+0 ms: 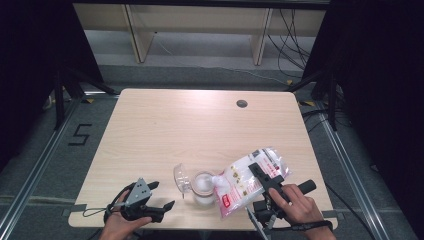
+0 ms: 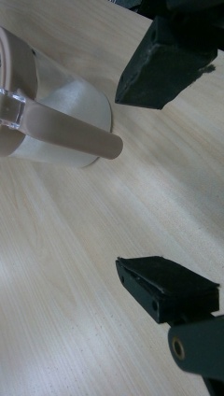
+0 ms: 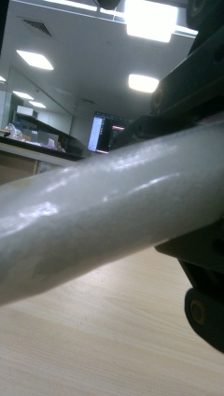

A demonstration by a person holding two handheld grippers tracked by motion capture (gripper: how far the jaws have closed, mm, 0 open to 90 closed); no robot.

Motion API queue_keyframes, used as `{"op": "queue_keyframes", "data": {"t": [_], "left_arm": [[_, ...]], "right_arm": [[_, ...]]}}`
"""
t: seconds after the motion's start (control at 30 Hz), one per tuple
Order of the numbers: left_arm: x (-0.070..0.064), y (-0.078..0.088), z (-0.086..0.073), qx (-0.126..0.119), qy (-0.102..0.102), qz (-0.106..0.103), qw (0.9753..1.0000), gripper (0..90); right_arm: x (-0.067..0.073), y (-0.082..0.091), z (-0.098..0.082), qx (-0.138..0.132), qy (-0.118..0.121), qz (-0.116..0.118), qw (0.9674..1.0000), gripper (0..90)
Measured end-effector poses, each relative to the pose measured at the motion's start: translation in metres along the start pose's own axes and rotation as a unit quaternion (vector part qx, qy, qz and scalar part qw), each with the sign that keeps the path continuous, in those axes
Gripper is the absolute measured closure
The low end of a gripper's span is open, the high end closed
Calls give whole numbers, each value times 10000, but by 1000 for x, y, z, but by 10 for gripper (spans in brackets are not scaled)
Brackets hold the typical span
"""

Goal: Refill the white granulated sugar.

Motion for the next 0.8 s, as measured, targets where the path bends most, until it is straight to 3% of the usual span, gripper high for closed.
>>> {"op": "queue_keyframes", "data": {"t": [0.03,0.1,0.17,0.2,0.27,0.33,0.43,0.53,0.7,0.73,0.77,0.8], "left_arm": [[0,0,0,9,0,16,10000,169],[0,1,0,9,2,24,10000,169],[0,0,0,9,3,24,10000,169],[0,0,0,8,3,23,10000,169],[0,1,0,10,-3,24,10000,169],[0,1,0,7,3,23,10000,169],[0,1,0,9,-2,25,10000,169],[0,1,0,11,-5,23,10000,169],[0,1,0,9,-3,23,10000,169],[0,1,0,7,0,23,10000,169],[0,1,0,3,2,25,10000,169],[0,1,0,2,1,23,10000,169]], "right_arm": [[2,1,0,-4,-85,0,10000,697],[-3,1,2,-114,164,-94,9998,698],[2,2,2,-63,-127,-14,9999,701],[0,2,3,-79,21,-22,10000,701],[0,0,4,-207,1,-103,9997,702],[1,1,5,-96,-34,14,9999,703],[0,0,8,-214,106,-44,9997,704],[2,0,7,-165,-92,65,9998,704],[0,-3,7,-417,-150,71,9990,711],[2,-2,6,-343,-371,118,9987,713],[1,-4,6,-476,-302,123,9983,715],[3,-4,4,-459,-499,137,9976,715]]}}
Point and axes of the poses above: each handheld gripper's, and its own axes: y roughly backward along the jaws, z roughly out of its top, x roughly to its left, the point moved 2 cm from there along -y, roughly forward along the jaws, and after that the axes turned 3 degrees about x, right-handed, at the moved point
